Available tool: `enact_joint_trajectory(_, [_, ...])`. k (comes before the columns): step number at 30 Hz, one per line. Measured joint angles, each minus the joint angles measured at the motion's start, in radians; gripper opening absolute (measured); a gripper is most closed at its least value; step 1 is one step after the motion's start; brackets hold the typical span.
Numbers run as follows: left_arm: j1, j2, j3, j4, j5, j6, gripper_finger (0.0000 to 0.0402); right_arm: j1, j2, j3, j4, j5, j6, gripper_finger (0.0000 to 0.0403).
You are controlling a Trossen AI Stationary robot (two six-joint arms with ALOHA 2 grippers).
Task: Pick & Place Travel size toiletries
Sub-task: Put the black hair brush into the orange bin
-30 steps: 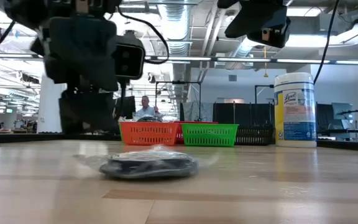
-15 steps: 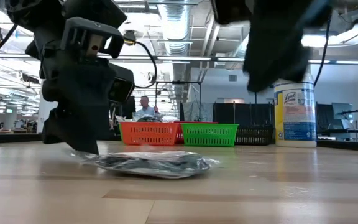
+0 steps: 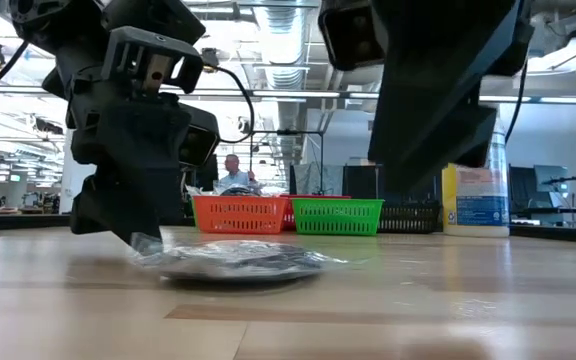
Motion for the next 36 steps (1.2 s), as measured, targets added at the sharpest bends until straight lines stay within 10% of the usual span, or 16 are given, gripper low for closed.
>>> enact_joint_trajectory(36, [-0.013, 0.003, -0.001, 0.024, -0.031, -0.053, 0.0186, -0.017, 0.003, 0.0, -0.006, -0.041, -0.01, 0.0118])
